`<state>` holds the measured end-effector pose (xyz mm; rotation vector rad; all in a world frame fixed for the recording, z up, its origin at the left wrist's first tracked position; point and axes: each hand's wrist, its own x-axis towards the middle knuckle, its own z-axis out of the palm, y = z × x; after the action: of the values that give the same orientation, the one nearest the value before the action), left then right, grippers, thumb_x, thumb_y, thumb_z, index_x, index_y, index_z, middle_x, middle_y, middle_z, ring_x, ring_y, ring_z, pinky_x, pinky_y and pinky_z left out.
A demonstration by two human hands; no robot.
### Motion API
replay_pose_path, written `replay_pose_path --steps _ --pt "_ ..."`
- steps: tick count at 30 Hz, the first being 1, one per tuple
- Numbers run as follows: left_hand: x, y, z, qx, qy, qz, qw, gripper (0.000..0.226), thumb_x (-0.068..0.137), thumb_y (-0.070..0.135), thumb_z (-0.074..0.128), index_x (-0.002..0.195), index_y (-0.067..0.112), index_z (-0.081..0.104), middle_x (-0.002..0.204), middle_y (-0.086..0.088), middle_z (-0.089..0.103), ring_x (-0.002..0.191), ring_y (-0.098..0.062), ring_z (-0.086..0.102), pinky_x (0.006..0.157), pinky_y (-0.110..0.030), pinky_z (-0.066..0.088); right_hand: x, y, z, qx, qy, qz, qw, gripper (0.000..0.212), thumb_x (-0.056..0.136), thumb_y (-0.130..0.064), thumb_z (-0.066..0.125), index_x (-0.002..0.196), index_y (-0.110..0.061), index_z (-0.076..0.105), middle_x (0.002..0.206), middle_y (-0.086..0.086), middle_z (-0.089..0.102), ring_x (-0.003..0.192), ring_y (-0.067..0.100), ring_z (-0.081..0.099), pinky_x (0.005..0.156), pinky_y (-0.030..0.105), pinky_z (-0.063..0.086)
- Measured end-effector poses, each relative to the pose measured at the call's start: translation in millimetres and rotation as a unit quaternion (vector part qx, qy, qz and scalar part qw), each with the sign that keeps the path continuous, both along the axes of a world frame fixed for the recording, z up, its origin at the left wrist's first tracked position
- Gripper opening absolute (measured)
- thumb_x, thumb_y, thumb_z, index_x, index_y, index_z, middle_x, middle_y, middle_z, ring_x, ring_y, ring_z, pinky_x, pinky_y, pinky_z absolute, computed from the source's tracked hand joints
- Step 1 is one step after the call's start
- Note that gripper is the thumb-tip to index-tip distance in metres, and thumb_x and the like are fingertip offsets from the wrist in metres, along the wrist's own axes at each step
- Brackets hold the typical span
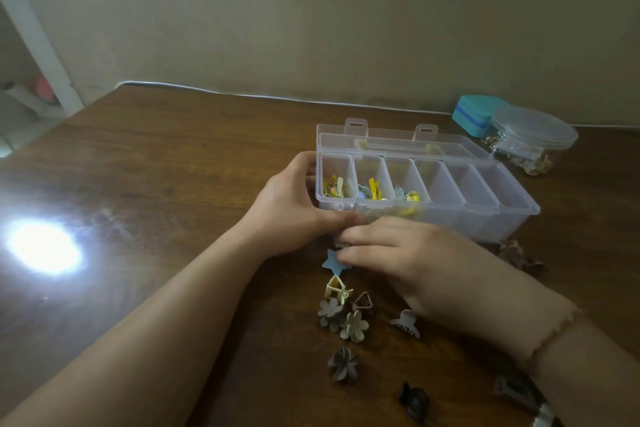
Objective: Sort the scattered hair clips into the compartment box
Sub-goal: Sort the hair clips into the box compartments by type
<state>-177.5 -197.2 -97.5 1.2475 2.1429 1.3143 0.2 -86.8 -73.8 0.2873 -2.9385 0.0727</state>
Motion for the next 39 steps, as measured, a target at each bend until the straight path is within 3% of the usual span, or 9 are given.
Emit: replay_pose_path --steps 9,15,18,21,24,27,31,35,39 --pt "1.2 0.2 1.6 -0.003 -0.006 -0.005 1.000 0.093 0.061 0.048 0.088 0.139 0.034 0.040 0.126 0.019 0.058 0.110 0.001 0.058 0.086 -0.017 0.051 -1.7 -4.7 -5.4 0.012 0.021 0.028 0.999 0.041 0.073 -0.003 0.079 0.107 -0.023 0.068 0.101 -0.004 0.069 0.092 0.015 0.064 0.076 0.034 0.057" --pt "1.0 -0.1 0.9 -0.003 -0.009 0.001 1.000 0.090 0.059 0.050 0.089 0.134 0.039 0.041 0.119 0.021 0.060 0.105 0.005 0.059 0.086 -0.018 0.051 -1.4 -6.2 -7.4 0.014 0.048 0.026 0.998 0.031 0.075 -0.003 0.078 0.099 -0.021 0.072 0.094 -0.003 0.069 0.085 0.015 0.064 0.084 0.040 0.052" --pt "1.3 -0.1 0.5 -0.002 -0.006 0.001 1.000 0.089 0.060 0.048 0.089 0.134 0.037 0.042 0.119 0.020 0.061 0.105 0.004 0.060 0.086 -0.017 0.051 5.1 -2.7 2.7 -0.078 0.086 -0.005 0.993 0.023 0.079 -0.009 0.075 0.099 -0.019 0.073 0.096 -0.007 0.070 0.091 0.005 0.058 0.086 0.025 0.048" --pt "-0.1 -0.1 0.4 -0.004 -0.010 -0.004 1.000 0.091 0.061 0.045 0.089 0.138 0.034 0.041 0.123 0.019 0.060 0.107 0.003 0.059 0.088 -0.019 0.052 12.8 4.6 20.1 -0.288 0.192 -0.111 0.932 0.020 0.081 -0.016 0.068 0.100 -0.022 0.072 0.097 -0.015 0.069 0.093 0.000 0.064 0.078 0.013 0.051" --pt "-0.3 -0.4 1.9 -0.004 -0.019 -0.007 1.000 0.094 0.060 0.047 0.089 0.139 0.035 0.040 0.120 0.023 0.057 0.105 0.008 0.057 0.081 -0.012 0.048 7.7 22.7 20.4 -0.350 0.287 -0.226 0.863 0.019 0.082 -0.014 0.071 0.099 -0.022 0.072 0.094 -0.014 0.071 0.088 0.001 0.067 0.077 0.014 0.054" --pt "0.4 -0.4 2.8 -0.008 -0.016 -0.010 1.000 0.094 0.060 0.049 0.088 0.139 0.035 0.039 0.120 0.023 0.056 0.105 0.009 0.055 0.082 -0.013 0.047 1.3 31.2 13.7 -0.254 0.260 -0.272 0.891 0.016 0.083 -0.016 0.072 0.098 -0.018 0.074 0.096 -0.007 0.071 0.090 0.001 0.064 0.083 0.010 0.049" --pt "0.6 -0.2 2.7 -0.011 -0.013 -0.007 1.000 0.094 0.061 0.049 0.088 0.140 0.035 0.039 0.124 0.021 0.056 0.107 0.006 0.056 0.082 -0.013 0.047 5.0 22.3 16.7 -0.170 0.201 -0.246 0.933 0.019 0.084 -0.021 0.070 0.102 -0.017 0.074 0.101 -0.008 0.071 0.095 0.002 0.062 0.085 -0.001 0.038" --pt "1.1 -0.6 3.4 -0.014 -0.016 -0.008 1.000 0.095 0.058 0.051 0.087 0.139 0.035 0.039 0.124 0.020 0.056 0.111 0.001 0.057 0.085 -0.017 0.049 14.8 21.0 24.2 -0.157 0.195 -0.197 0.948 0.020 0.086 -0.024 0.068 0.105 -0.020 0.073 0.105 -0.010 0.070 0.099 -0.002 0.062 0.091 0.006 0.042" --pt "1.4 -1.2 5.1 -0.016 -0.019 -0.004 1.000 0.092 0.059 0.048 0.088 0.138 0.035 0.041 0.115 0.025 0.056 0.107 0.005 0.057 0.081 -0.014 0.048 48.0 23.5 46.5 -0.187 0.182 -0.161 0.952 0.017 0.086 -0.032 0.067 0.101 -0.026 0.071 0.093 -0.014 0.071 0.085 -0.001 0.065 0.070 0.015 0.053"
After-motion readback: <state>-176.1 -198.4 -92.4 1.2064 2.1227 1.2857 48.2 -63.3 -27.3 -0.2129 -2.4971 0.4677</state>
